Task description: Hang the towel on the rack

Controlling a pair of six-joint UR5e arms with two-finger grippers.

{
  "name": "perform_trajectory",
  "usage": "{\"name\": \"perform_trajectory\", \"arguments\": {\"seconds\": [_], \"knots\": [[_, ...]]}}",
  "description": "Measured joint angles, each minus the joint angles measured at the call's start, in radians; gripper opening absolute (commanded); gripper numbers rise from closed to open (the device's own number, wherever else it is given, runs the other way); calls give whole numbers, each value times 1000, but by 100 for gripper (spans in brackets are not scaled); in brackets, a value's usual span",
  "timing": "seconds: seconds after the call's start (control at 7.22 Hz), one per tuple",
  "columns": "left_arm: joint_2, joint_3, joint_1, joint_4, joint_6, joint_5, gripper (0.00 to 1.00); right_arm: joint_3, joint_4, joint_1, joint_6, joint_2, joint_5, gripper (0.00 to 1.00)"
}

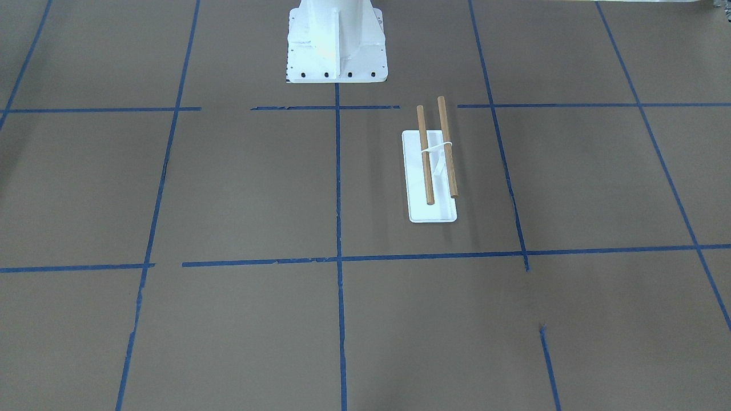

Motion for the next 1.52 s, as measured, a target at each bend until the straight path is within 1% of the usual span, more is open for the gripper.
{"name": "perform_trajectory", "arguments": {"seconds": [0.14, 0.28, 0.42, 0.55, 0.69, 1.25, 1.38, 1.52], "knots": [[1, -6, 0, -1, 0, 0, 100, -87, 130, -40, 1, -7, -18, 100], [1, -11, 0, -1, 0, 0, 100, -134, 185, -80, 2, -10, -43, 100], [1, -13, 0, 0, 0, -1, 100, -161, 204, -109, 1, -15, -63, 100], [1, -14, 0, 0, 0, -12, 100, -175, 211, -126, -2, -22, -77, 74], [1, -15, 0, 0, 0, -31, 100, -181, 213, -133, -5, -29, -89, 1], [3, -26, -1, 1, 0, -49, 100, -158, 215, -133, -12, -39, -93, 0], [2, -27, -1, 1, 0, -48, 100, -129, 215, -125, -12, -39, -89, 0], [1, -30, 0, -1, 0, -48, 100, -75, 209, -107, -11, -40, -84, 0]]}}
